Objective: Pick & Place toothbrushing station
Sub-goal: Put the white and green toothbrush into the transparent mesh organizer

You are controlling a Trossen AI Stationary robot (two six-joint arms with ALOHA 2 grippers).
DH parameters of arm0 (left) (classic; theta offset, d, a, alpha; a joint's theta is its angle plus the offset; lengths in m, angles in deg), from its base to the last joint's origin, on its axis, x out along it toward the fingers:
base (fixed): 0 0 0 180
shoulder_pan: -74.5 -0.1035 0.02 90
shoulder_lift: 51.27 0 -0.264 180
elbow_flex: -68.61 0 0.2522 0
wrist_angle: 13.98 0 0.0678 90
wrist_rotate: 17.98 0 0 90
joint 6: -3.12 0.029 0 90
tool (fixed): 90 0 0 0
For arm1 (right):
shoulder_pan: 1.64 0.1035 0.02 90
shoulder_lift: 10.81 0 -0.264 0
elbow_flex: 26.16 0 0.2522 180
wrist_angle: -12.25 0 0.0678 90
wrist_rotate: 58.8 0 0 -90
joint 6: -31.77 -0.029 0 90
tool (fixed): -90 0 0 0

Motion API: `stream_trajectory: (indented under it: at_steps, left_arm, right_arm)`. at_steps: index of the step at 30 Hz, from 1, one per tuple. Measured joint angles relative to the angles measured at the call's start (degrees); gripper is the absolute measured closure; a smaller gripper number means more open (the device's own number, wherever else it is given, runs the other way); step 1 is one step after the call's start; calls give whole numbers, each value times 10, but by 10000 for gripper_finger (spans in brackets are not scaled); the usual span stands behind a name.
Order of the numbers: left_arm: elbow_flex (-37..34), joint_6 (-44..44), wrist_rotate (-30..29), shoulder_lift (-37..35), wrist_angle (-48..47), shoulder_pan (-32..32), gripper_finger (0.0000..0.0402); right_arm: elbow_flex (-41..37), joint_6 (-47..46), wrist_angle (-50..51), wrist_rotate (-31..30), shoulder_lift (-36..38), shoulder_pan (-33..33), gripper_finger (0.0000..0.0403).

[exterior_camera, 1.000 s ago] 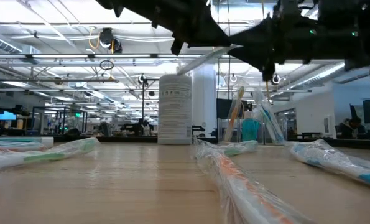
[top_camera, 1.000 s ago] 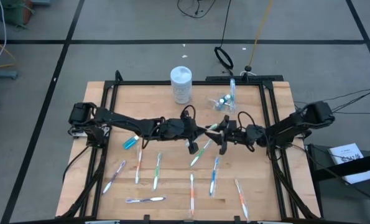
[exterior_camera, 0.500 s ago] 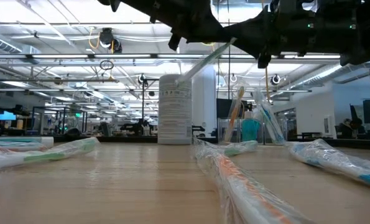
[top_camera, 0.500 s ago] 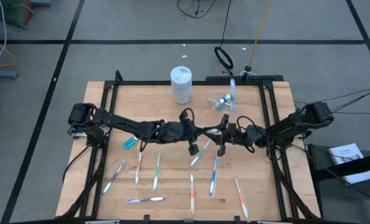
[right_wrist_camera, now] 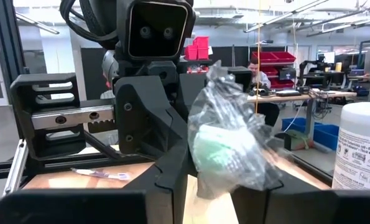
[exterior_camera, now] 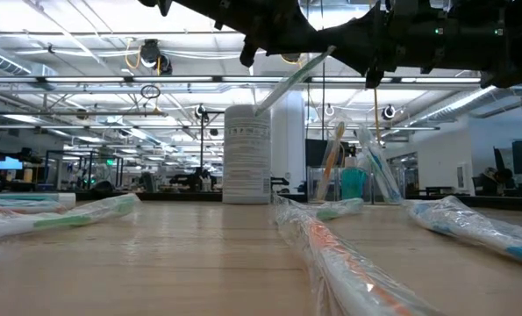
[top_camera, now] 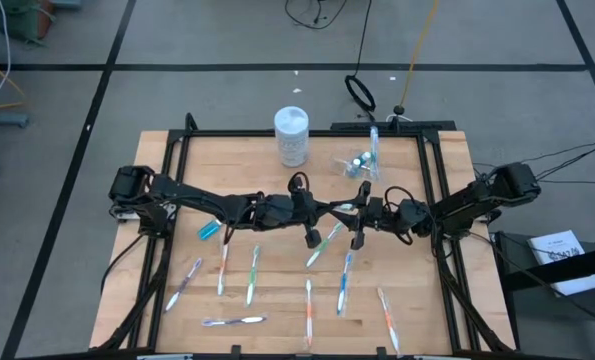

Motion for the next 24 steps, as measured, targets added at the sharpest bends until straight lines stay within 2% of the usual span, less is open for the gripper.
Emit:
stream_trajectory:
  at_steps: [4,8,12,17,24]
  left_arm:
    - [0,-1,0,0,-1,0,398]
    - [0,-2,1,0,-1,0,388]
    - [0,-8,12,-12,-4,-1,383]
    - [-2,-10,25,-31,-18,-2,398]
    - [-3,-14,20,-33,-8,-1,398]
  right_arm:
    - [0,1,0,1,0,0,327]
    - [0,1,-1,3,0,0,334]
    - [1,-5,-11,7,8,0,324]
    - [0,-24,-23,4,30,0,308]
    - [-8,-36,-11,25,41,0,317]
